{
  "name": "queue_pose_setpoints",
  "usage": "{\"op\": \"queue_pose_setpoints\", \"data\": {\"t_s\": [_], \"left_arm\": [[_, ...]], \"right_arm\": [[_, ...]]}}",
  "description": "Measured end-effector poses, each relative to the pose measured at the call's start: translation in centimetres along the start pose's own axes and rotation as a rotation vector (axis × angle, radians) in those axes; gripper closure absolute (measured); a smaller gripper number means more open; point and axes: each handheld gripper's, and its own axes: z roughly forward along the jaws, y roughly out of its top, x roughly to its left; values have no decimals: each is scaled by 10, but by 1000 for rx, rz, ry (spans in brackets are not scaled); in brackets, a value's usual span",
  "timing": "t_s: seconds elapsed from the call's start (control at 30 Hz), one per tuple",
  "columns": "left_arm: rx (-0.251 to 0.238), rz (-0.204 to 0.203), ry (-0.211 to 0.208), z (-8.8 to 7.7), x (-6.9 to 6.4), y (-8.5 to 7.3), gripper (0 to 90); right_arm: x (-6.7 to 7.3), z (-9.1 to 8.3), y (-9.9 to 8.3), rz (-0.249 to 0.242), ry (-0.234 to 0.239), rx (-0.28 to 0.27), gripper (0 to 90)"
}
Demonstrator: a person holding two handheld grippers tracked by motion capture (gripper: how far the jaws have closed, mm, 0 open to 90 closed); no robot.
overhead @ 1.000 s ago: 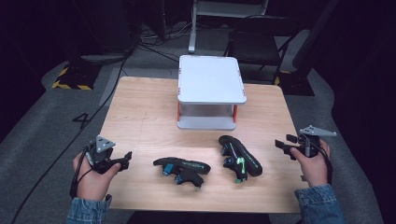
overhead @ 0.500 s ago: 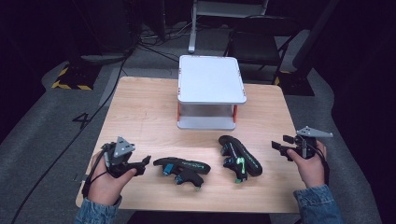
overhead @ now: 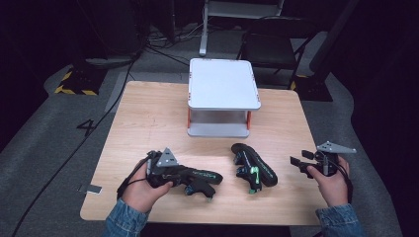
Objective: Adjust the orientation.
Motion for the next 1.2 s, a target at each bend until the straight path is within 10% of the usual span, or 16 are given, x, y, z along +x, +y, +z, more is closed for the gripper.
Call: {"op": "queue_pose_setpoints", "data": {"t_s": [0.5,1.2], "left_arm": [[94,40,-61,48,-15,9,872],[-48,36,-22,65,4,21,858]], "right_arm": [[5,-16,-12,4,-17,-4,376],[2,-18,-26,15,-23,20,376]]}}
